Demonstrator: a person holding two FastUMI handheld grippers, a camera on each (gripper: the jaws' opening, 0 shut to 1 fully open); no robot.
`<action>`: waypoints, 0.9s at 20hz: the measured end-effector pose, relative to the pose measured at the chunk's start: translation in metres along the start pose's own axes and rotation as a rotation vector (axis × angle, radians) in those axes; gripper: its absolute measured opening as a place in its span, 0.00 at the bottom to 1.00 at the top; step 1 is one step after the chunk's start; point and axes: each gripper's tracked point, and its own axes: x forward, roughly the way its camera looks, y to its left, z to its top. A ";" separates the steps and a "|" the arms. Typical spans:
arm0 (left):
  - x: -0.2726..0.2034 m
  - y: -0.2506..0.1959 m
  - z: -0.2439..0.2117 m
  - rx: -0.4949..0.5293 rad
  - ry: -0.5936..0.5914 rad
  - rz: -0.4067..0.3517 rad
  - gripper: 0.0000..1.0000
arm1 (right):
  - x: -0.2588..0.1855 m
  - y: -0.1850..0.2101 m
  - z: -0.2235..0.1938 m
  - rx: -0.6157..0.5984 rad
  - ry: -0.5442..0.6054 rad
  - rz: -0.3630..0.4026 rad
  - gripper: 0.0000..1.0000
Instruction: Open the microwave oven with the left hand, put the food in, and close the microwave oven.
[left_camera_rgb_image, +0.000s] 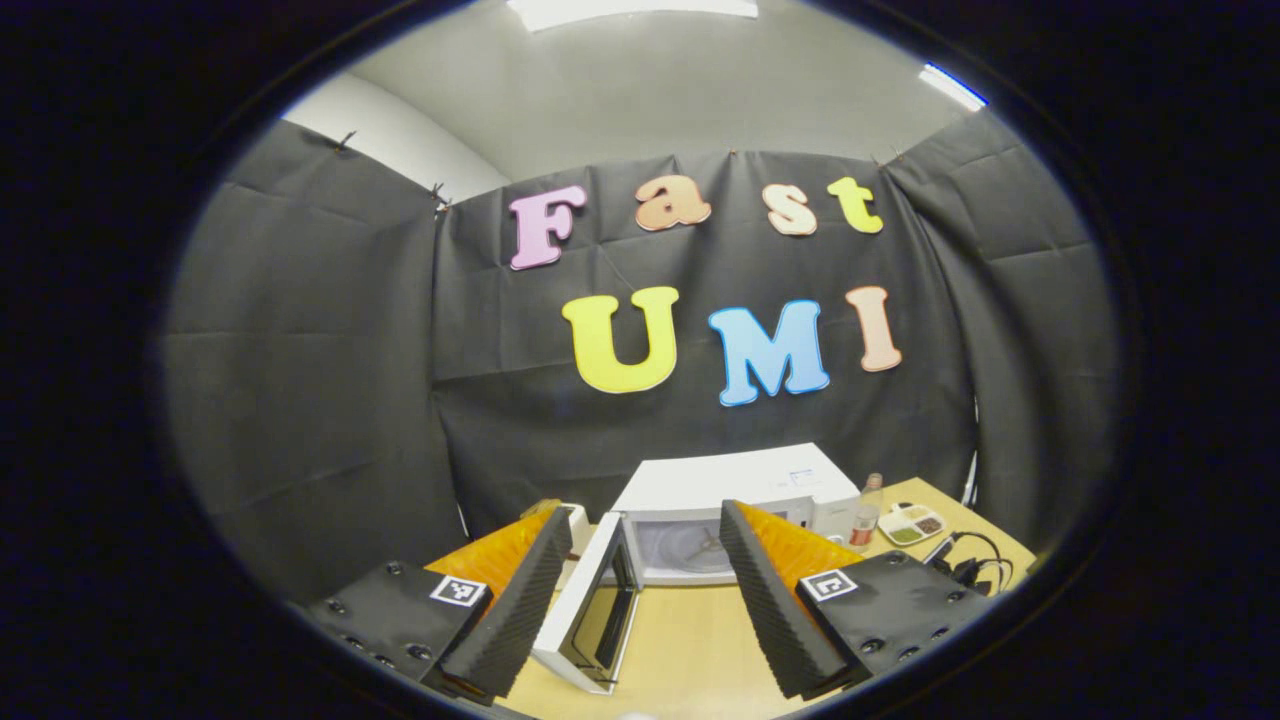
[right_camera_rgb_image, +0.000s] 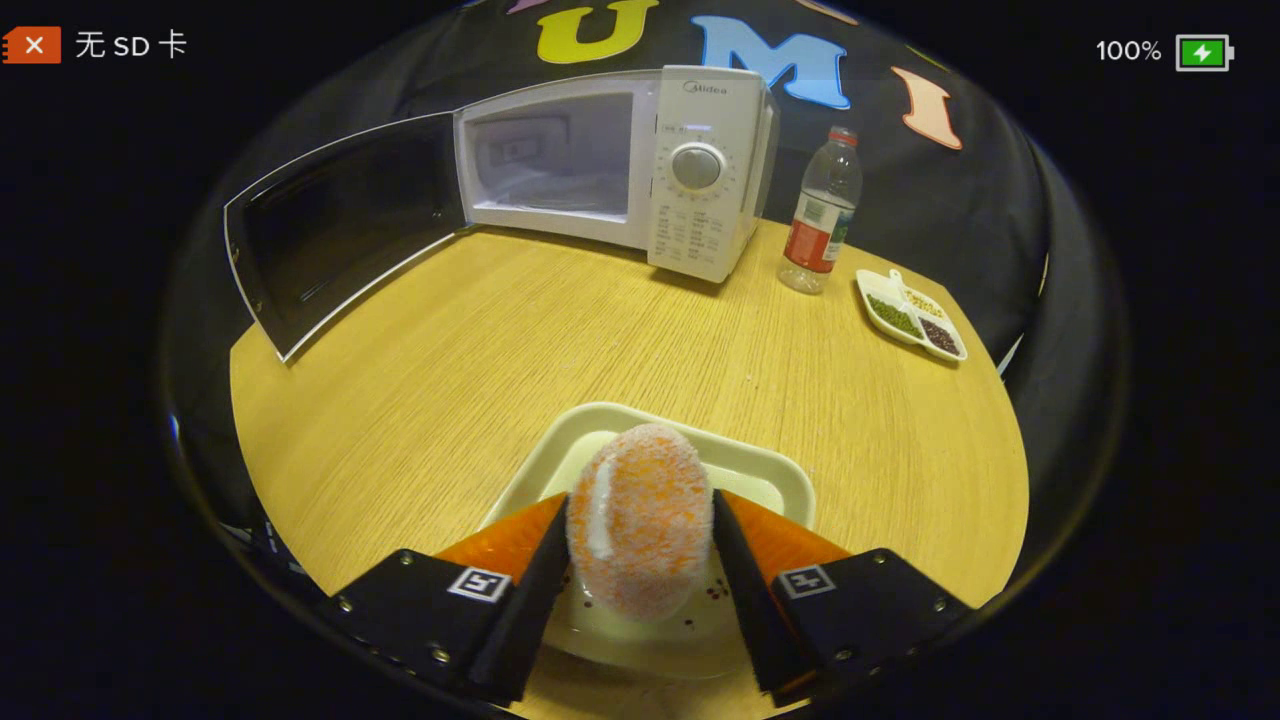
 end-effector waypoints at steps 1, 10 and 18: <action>0.001 0.000 -0.002 0.000 0.004 -0.007 1.00 | -0.005 0.000 0.000 0.006 0.017 0.004 0.77; 0.009 0.014 -0.013 0.014 0.004 -0.022 1.00 | -0.024 0.013 0.048 0.122 -0.027 0.054 0.59; 0.028 0.031 -0.037 0.012 0.027 -0.078 1.00 | -0.004 0.105 0.186 0.378 -0.177 0.219 0.58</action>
